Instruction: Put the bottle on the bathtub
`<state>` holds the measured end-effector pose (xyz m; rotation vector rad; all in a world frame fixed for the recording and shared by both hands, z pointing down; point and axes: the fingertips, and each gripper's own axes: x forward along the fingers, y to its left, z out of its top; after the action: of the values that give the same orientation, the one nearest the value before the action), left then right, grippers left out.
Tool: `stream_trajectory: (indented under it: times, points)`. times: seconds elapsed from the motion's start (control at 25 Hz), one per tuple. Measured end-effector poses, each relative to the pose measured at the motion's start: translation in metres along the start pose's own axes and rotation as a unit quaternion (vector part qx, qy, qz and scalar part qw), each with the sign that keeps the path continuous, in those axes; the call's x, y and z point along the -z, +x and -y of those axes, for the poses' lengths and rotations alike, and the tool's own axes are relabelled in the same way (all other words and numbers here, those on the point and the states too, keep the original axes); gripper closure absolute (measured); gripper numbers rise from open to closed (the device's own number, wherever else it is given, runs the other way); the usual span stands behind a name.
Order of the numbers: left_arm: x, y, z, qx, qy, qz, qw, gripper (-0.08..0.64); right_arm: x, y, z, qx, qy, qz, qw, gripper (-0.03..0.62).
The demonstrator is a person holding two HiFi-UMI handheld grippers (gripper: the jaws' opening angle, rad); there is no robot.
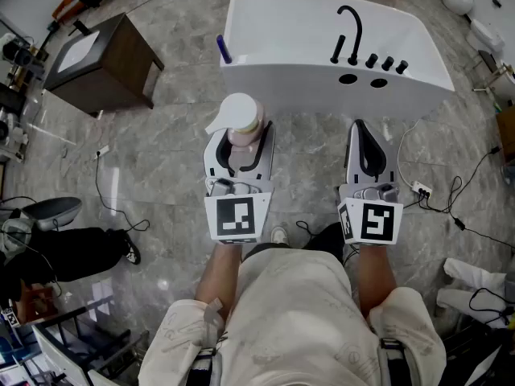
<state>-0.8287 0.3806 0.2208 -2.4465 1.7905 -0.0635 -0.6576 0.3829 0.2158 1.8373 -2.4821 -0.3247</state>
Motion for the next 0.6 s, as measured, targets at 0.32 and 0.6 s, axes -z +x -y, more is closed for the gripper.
stream_trajectory:
  times: [0.32, 0.6]
  points:
    - [-0.004, 0.003, 0.008, 0.011, -0.002, 0.004, 0.9999, 0.337, -0.001, -0.001, 0.003, -0.001, -0.003, -0.004, 1.0, 0.604]
    - [0.008, 0.009, 0.019, 0.026, -0.01, -0.01, 0.9996, 0.337, 0.007, -0.007, 0.009, 0.004, 0.015, -0.004, 1.0, 0.604]
